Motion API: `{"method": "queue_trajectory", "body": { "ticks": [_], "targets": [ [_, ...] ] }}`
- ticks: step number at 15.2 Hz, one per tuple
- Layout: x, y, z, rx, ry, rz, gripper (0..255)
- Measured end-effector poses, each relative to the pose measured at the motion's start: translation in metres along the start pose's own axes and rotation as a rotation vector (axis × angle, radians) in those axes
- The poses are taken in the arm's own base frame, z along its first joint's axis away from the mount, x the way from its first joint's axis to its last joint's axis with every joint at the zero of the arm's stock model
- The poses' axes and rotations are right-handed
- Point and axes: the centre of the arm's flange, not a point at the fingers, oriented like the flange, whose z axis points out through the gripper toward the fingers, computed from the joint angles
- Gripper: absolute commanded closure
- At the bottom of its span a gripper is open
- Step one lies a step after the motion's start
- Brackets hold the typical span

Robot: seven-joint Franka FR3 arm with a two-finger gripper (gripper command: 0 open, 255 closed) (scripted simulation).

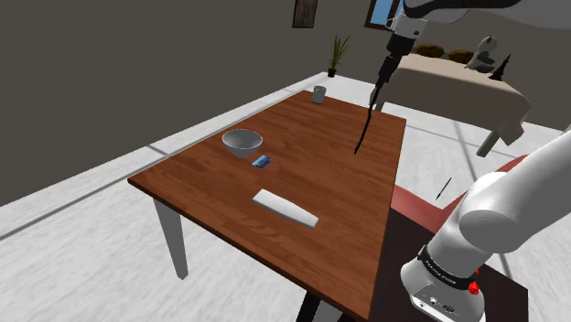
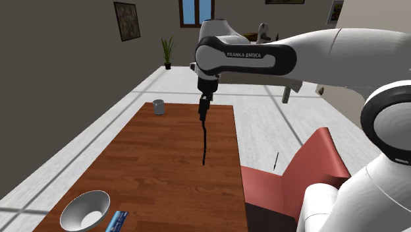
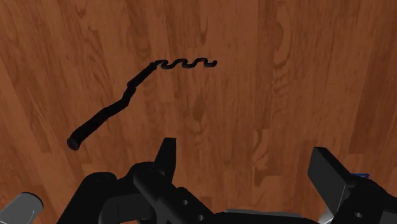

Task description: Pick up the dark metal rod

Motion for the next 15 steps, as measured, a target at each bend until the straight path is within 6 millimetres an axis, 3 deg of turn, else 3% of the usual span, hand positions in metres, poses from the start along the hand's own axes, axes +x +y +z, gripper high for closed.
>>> {"method": "queue_trajectory", "body": {
  "ticks": [11,15],
  "targets": [
    [0.047,0.129,0.026,-0.065,-0.088,-0.102,0],
    [0.048,0.134,0.045,-0.069,-0.095,-0.112,0]
  ]
}}
